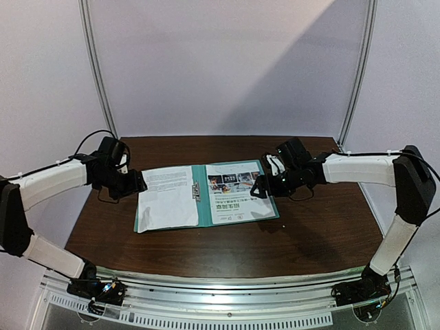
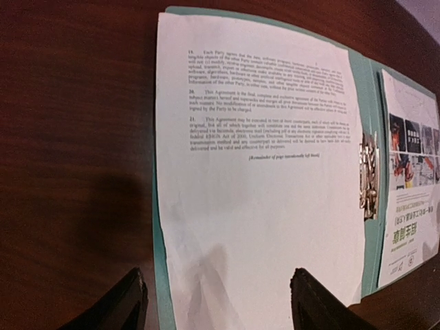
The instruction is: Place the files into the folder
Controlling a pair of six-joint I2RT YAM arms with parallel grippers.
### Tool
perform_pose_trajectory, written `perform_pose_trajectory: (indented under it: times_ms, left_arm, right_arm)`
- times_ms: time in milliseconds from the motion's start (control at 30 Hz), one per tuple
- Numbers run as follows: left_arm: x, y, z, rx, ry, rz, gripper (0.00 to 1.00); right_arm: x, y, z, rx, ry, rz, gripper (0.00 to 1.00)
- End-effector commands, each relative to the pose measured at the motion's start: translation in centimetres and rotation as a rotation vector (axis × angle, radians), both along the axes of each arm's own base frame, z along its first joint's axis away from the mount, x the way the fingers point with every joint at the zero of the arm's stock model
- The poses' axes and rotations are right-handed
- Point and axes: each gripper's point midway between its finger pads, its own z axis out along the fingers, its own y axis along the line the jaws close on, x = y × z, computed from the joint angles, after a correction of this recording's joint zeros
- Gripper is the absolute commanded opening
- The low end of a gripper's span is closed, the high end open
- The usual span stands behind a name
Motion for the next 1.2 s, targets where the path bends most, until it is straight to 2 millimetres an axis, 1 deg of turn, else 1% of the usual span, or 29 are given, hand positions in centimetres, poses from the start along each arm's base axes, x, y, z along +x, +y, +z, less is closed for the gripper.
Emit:
perform_pose_trajectory:
  times_ms: [0, 67, 100, 167, 200, 333, 467, 567, 633, 800, 933, 1033, 1167]
  left_arm:
    - [4.1, -0.3, 0.0, -0.057, -0.053, -0.039, 0.72]
    - [5.9, 0.1, -1.0, -0.058, -0.029, -0.035, 0.71]
    - [6.9, 0.4, -1.2, -0.062, -0.029, -0.033, 0.70]
    - [8.7, 0.8, -2.1, -0.074, -0.014, -0.029, 0.67]
    - [9.9, 1.0, -2.1, -0.078, -0.019, -0.027, 0.66]
    - [12.8, 1.9, -3.9, -0.097, 0.005, -0.017, 0.63]
    - [15.0, 3.0, -5.1, -0.092, 0.019, 0.002, 0.61]
    - [16.2, 3.6, -6.0, -0.085, 0.026, 0.007, 0.58]
    - [17.1, 3.7, -6.6, -0.096, 0.030, 0.004, 0.56]
    - [18.6, 3.2, -7.8, -0.127, 0.041, -0.006, 0.48]
    - [19.1, 3.0, -8.9, -0.140, 0.052, -0.008, 0.42]
    - [19.4, 3.1, -9.5, -0.133, 0.063, -0.004, 0.41]
    - [19.9, 3.2, -9.1, -0.125, 0.046, 0.001, 0.47]
  right_arm:
    - [2.8, -1.3, -0.2, -0.011, -0.017, -0.085, 0.76]
    - [3.5, -1.8, -0.3, -0.002, -0.007, -0.111, 0.77]
    - [3.8, -2.1, -0.4, -0.001, -0.006, -0.121, 0.77]
    - [4.5, -2.8, -0.6, -0.005, -0.008, -0.145, 0.78]
    - [5.1, -3.3, -0.7, -0.003, -0.007, -0.164, 0.78]
    - [6.7, -4.5, -1.6, 0.026, 0.022, -0.208, 0.78]
    - [7.8, -4.8, -2.7, 0.050, 0.056, -0.218, 0.77]
    - [8.2, -4.7, -3.5, 0.058, 0.073, -0.213, 0.76]
    - [8.5, -4.6, -4.0, 0.064, 0.083, -0.209, 0.75]
    - [8.9, -4.3, -4.9, 0.079, 0.102, -0.197, 0.73]
    - [9.0, -3.6, -5.4, 0.104, 0.115, -0.175, 0.71]
    - [9.1, -3.2, -5.9, 0.115, 0.125, -0.160, 0.70]
    - [9.0, -3.1, -6.6, 0.111, 0.137, -0.150, 0.68]
